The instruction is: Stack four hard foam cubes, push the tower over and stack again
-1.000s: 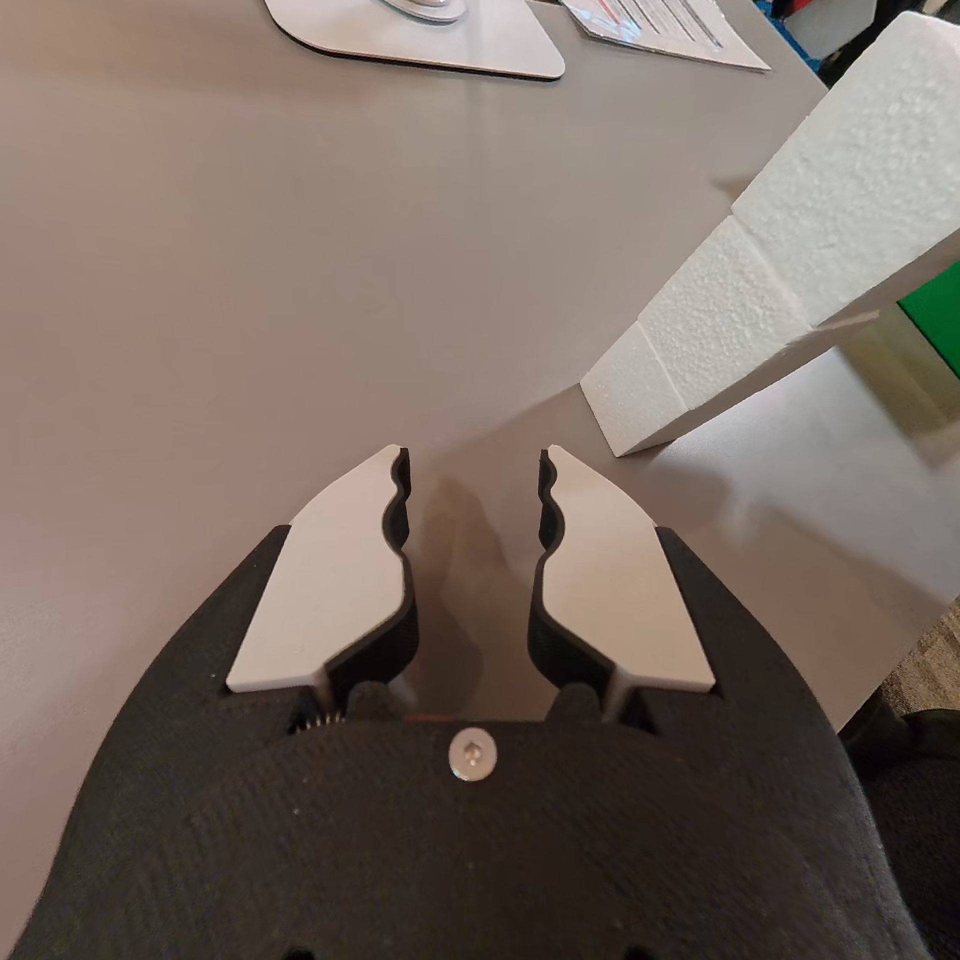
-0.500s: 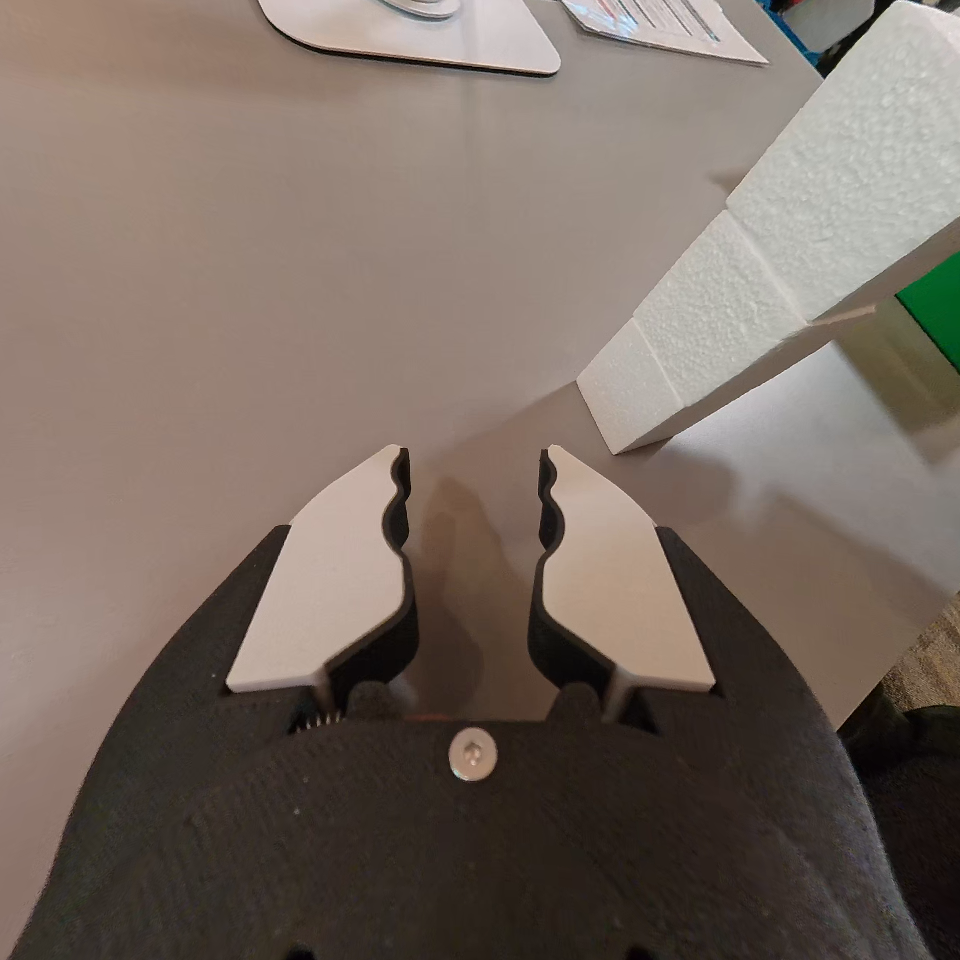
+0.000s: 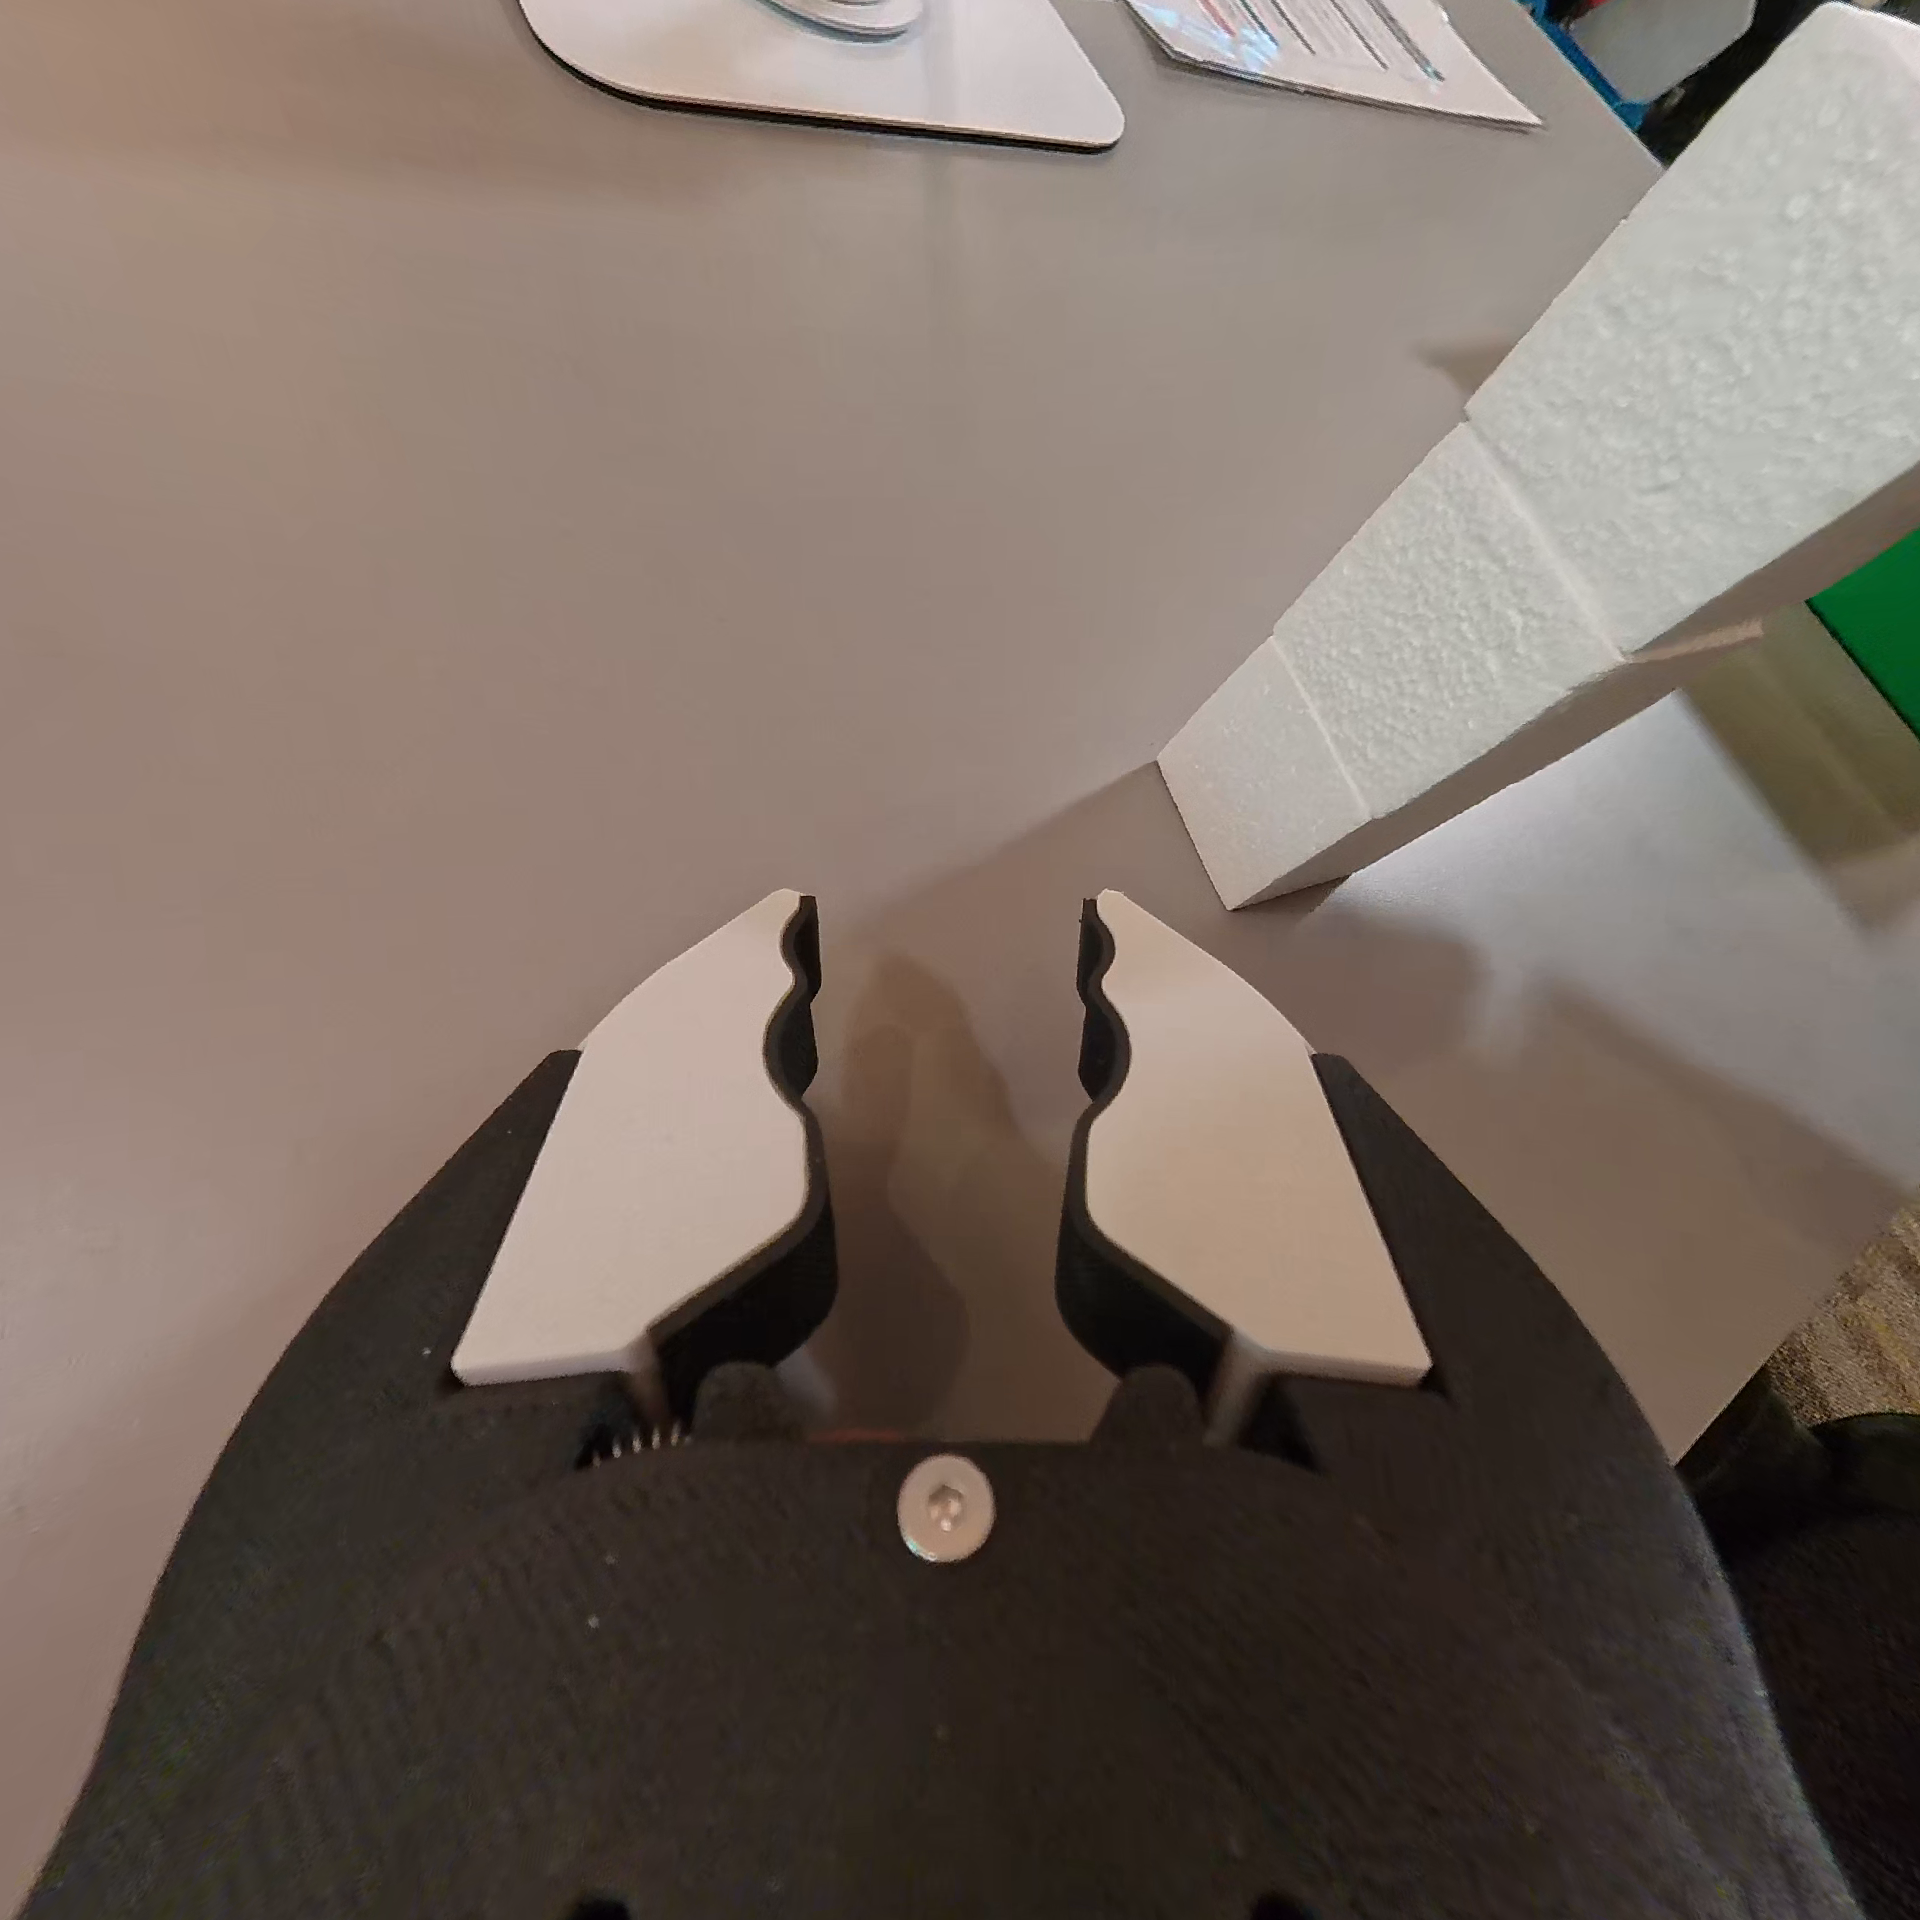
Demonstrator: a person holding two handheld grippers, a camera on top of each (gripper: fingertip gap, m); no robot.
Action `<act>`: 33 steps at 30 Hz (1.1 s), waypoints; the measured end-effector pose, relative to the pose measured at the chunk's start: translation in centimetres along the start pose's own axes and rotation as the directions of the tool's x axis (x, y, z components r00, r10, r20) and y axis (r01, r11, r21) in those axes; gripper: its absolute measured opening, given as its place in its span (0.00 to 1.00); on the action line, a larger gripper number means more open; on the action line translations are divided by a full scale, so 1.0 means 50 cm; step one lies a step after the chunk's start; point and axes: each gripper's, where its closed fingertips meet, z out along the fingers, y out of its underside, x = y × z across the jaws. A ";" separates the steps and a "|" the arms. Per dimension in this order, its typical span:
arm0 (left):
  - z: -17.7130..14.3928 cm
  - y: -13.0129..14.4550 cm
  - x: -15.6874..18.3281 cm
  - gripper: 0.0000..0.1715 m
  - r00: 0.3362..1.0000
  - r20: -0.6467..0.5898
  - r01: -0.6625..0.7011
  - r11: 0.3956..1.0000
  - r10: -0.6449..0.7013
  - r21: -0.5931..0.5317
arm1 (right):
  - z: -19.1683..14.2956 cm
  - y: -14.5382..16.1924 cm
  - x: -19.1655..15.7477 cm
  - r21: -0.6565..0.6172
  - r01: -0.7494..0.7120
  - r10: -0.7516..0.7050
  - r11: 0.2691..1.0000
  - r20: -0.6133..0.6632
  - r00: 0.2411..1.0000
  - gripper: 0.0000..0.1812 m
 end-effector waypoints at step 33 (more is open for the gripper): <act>-0.006 -0.032 0.106 0.12 0.983 -0.152 -0.081 0.985 0.104 0.150 | -0.068 0.063 0.024 0.480 -0.321 0.525 0.816 -0.385 0.759 0.00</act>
